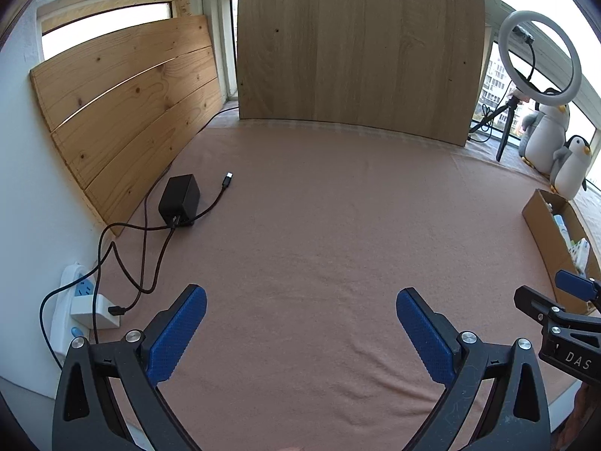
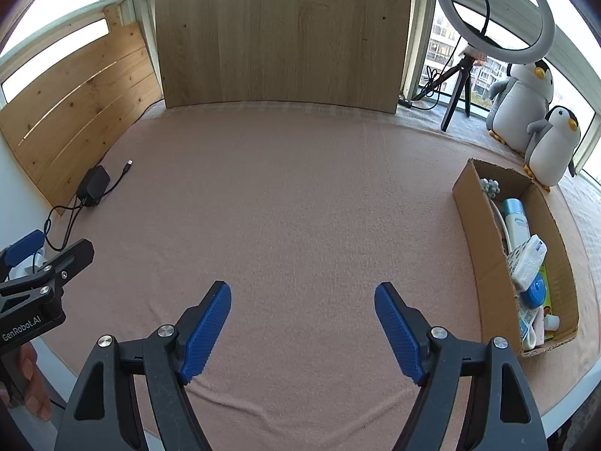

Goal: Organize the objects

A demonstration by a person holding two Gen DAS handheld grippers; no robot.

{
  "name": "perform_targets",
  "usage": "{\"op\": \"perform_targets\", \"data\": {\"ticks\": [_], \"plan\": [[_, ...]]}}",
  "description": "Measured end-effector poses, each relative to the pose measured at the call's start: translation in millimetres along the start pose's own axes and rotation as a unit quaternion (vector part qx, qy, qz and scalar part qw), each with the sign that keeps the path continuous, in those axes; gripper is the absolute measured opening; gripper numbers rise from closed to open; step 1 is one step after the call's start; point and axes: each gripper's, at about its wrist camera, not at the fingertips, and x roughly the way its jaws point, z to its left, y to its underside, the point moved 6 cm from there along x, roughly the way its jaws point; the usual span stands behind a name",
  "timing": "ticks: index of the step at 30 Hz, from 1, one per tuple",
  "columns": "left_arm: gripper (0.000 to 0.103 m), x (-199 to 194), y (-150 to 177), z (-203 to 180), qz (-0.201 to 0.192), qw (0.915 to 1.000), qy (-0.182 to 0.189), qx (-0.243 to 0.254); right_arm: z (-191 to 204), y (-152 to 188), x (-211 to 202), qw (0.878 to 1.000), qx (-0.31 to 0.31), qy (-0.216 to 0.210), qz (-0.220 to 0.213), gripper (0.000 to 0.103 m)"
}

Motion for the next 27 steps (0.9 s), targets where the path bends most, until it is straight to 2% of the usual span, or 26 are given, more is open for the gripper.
{"op": "perform_targets", "data": {"ticks": [3, 7, 10, 17, 27], "plan": [[0.103, 3, 5, 12, 0.006, 0.9999, -0.016, -0.003, 11, 0, 0, 1.0, -0.002, 0.007, 0.007, 0.075], [0.103, 5, 7, 27, 0.005, 0.9995, -0.03, -0.011, 29, -4, -7, 1.0, -0.013, 0.009, -0.009, 0.076], [0.103, 8, 9, 36, 0.009, 0.9993, -0.03, -0.019, 41, -9, -7, 1.0, -0.014, 0.003, -0.011, 0.076], [0.103, 22, 13, 42, 0.023, 0.9995, -0.018, -0.015, 49, -16, -3, 0.999, 0.03, -0.012, -0.02, 0.076], [0.103, 38, 30, 45, 0.033, 0.9994, -0.011, -0.003, 41, -9, 25, 0.997, 0.08, 0.009, 0.007, 0.076]]}}
